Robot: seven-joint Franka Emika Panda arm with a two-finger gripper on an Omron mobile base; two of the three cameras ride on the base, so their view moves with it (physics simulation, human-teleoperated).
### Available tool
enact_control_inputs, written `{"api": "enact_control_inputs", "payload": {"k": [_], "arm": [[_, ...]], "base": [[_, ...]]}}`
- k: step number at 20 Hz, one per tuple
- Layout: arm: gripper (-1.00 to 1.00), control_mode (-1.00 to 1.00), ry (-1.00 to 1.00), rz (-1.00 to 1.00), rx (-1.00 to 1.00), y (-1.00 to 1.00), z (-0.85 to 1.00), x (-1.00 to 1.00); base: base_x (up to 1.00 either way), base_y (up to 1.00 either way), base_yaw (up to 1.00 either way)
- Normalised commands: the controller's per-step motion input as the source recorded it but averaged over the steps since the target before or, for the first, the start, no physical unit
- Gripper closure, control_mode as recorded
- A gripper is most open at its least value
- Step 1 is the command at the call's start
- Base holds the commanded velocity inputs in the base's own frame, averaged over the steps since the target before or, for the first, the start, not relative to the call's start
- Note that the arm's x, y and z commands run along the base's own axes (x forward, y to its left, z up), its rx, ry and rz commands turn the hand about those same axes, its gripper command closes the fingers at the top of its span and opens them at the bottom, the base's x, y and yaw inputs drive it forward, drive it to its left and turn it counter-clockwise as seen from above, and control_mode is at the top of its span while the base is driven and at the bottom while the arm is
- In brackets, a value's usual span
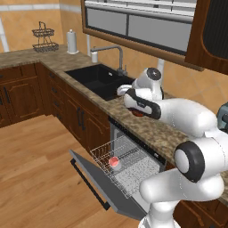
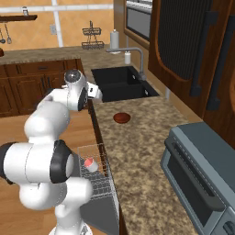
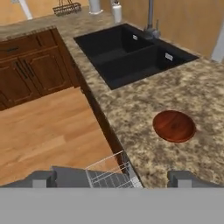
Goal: Pick up the cup and bowl from the counter, place them in the dishwasher, and close the dishwasher door.
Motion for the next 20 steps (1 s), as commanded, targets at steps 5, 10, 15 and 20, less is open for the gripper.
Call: {"api": "enact_control_inputs", "payload": {"k": [5,10,15,20], "arm": [[-1.0,-1.0,0.22,0.02,-0.34,-0.01,0.13,-0.47],[-1.0,-1.0,0.01,0.07,-0.15,-0.13,-0.53,-0.15],[-1.0,-1.0,0.0,0.15,-0.01,-0.24,-0.65,0.38],[-1.0,-1.0,0.1,0.05,-0.08,-0.18,-0.35,0.43]], "base": [[0.0,0.0,0.0],[0.0,0.0,0.0],[0.0,0.0,0.0],[0.0,0.0,0.0]]}}
